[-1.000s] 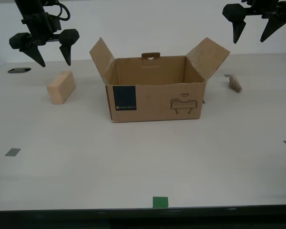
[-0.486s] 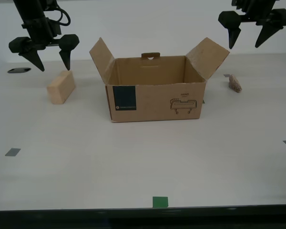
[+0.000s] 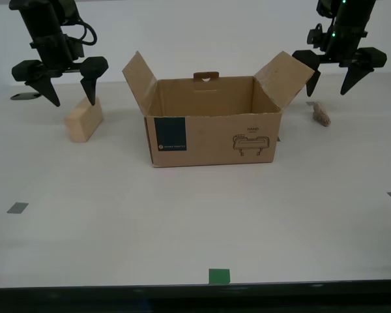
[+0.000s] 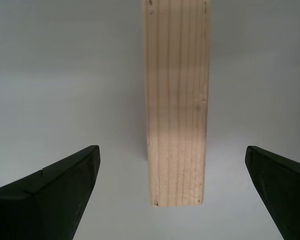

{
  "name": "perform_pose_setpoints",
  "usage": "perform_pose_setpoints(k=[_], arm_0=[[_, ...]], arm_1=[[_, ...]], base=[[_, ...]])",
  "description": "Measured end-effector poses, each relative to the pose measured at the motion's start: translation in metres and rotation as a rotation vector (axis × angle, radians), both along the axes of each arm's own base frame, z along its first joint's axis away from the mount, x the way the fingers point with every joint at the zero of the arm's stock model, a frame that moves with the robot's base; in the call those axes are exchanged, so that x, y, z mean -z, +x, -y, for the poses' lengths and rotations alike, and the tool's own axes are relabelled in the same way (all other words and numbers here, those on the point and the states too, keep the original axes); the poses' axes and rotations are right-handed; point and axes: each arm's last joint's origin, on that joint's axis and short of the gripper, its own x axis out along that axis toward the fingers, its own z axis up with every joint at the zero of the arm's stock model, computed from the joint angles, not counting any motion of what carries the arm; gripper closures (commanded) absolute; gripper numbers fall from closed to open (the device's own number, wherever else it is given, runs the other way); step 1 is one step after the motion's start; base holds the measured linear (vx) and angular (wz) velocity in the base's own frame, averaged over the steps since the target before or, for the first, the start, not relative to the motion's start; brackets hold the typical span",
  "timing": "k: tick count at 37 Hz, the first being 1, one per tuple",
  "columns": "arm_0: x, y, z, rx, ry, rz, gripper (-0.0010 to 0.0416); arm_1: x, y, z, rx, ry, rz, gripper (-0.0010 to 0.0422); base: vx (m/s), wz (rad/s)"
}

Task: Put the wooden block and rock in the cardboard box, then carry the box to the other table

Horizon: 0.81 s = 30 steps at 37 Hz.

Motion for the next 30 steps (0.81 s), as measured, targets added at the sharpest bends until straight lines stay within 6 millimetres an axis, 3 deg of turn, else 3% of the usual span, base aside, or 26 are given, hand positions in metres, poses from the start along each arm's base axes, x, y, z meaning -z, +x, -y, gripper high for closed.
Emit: perform_pose_setpoints(k=[7, 24, 30], arm_0=[[0.014, 0.005, 0.0, -0.003, -0.023, 0.001, 0.0016], [0.015, 0.011, 0.001, -0.014, -0.031, 0.062, 0.0017], [0.03, 0.013, 0.001, -0.013, -0.032, 0.041, 0.0017]], arm_1=[[0.0, 0.0, 0.0, 0.0, 0.0, 0.0, 0.0014], [0.0, 0.0, 0.0, -0.002, 0.0, 0.002, 0.0014], [0.0, 0.0, 0.0, -0.003, 0.0, 0.002, 0.0014]], base=[[0.0, 0.0], [0.0, 0.0], [0.0, 0.0]])
